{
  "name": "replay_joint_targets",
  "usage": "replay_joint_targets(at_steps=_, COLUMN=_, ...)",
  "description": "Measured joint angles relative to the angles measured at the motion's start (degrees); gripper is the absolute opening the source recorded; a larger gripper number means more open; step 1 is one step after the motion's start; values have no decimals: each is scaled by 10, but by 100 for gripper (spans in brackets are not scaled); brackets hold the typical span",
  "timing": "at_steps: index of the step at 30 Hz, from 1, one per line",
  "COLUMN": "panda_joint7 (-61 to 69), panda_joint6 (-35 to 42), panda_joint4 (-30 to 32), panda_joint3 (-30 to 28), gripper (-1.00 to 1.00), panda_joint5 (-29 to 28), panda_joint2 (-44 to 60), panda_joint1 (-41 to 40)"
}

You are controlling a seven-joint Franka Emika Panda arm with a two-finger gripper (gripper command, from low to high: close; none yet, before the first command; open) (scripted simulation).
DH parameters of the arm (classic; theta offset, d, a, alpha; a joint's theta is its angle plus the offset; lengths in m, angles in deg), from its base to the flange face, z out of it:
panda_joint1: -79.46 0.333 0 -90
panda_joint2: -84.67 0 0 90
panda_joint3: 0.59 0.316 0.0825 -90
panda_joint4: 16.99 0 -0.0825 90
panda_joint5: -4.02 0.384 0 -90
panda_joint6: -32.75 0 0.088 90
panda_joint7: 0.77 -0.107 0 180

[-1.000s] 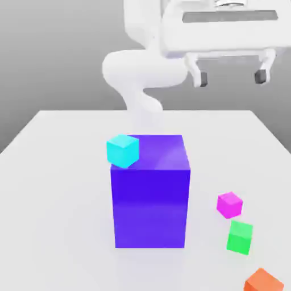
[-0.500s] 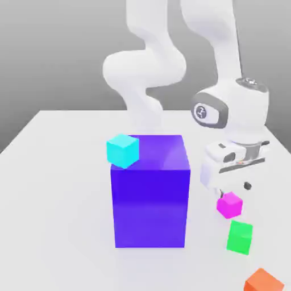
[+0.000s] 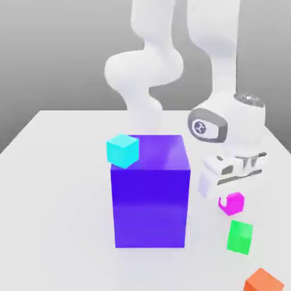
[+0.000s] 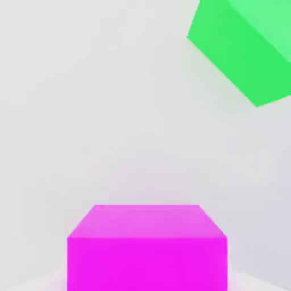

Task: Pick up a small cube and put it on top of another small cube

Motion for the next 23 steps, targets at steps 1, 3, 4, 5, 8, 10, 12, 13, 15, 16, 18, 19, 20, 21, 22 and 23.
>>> replay_joint_targets(at_steps=1, panda_joint7=22, panda_joint6=16, panda_joint4=5, panda_joint3=8, gripper=-100, panda_joint5=30, panda_joint2=-21, panda_joint1=0)
replay_joint_targets(at_steps=3, panda_joint7=59, panda_joint6=48, panda_joint4=10, panda_joint3=13, gripper=-100, panda_joint5=73, panda_joint2=-58, panda_joint1=8)
replay_joint_targets(at_steps=4, panda_joint7=81, panda_joint6=62, panda_joint4=2, panda_joint3=7, gripper=-100, panda_joint5=81, panda_joint2=-64, panda_joint1=16)
replay_joint_targets(at_steps=5, panda_joint7=104, panda_joint6=76, panda_joint4=-9, panda_joint3=-3, gripper=-100, panda_joint5=84, panda_joint2=-67, panda_joint1=23)
replay_joint_targets(at_steps=8, panda_joint7=179, panda_joint6=115, panda_joint4=-50, panda_joint3=-38, gripper=-100, panda_joint5=85, panda_joint2=-66, panda_joint1=20)
replay_joint_targets(at_steps=10, panda_joint7=229, panda_joint6=142, panda_joint4=-79, panda_joint3=-55, gripper=-100, panda_joint5=83, panda_joint2=-62, panda_joint1=2)
replay_joint_targets(at_steps=12, panda_joint7=280, panda_joint6=168, panda_joint4=-109, panda_joint3=-53, gripper=-100, panda_joint5=82, panda_joint2=-59, panda_joint1=-33)
replay_joint_targets(at_steps=13, panda_joint7=305, panda_joint6=181, panda_joint4=-123, panda_joint3=-51, gripper=-100, panda_joint5=80, panda_joint2=-57, panda_joint1=-51)
replay_joint_targets(at_steps=15, panda_joint7=331, panda_joint6=181, panda_joint4=-142, panda_joint3=-43, gripper=-100, panda_joint5=74, panda_joint2=-38, panda_joint1=-67)
replay_joint_targets(at_steps=16, panda_joint7=332, panda_joint6=168, panda_joint4=-146, panda_joint3=-41, gripper=-100, panda_joint5=67, panda_joint2=-21, panda_joint1=-62)
replay_joint_targets(at_steps=18, panda_joint7=325, panda_joint6=134, panda_joint4=-150, panda_joint3=-41, gripper=-100, panda_joint5=52, panda_joint2=17, panda_joint1=-60)
replay_joint_targets(at_steps=19, panda_joint7=320, panda_joint6=115, panda_joint4=-152, panda_joint3=-45, gripper=-100, panda_joint5=45, panda_joint2=38, panda_joint1=-57)
replay_joint_targets(at_steps=20, panda_joint7=317, panda_joint6=102, panda_joint4=-152, panda_joint3=-49, gripper=100, panda_joint5=39, panda_joint2=52, panda_joint1=-55)
replay_joint_targets(at_steps=21, panda_joint7=317, panda_joint6=102, panda_joint4=-152, panda_joint3=-49, gripper=100, panda_joint5=39, panda_joint2=52, panda_joint1=-55)
replay_joint_targets(at_steps=22, panda_joint7=317, panda_joint6=102, panda_joint4=-152, panda_joint3=-49, gripper=100, panda_joint5=39, panda_joint2=52, panda_joint1=-55)
replay_joint_targets(at_steps=23, panda_joint7=317, panda_joint6=102, panda_joint4=-152, panda_joint3=-49, gripper=100, panda_joint5=39, panda_joint2=52, panda_joint1=-55)
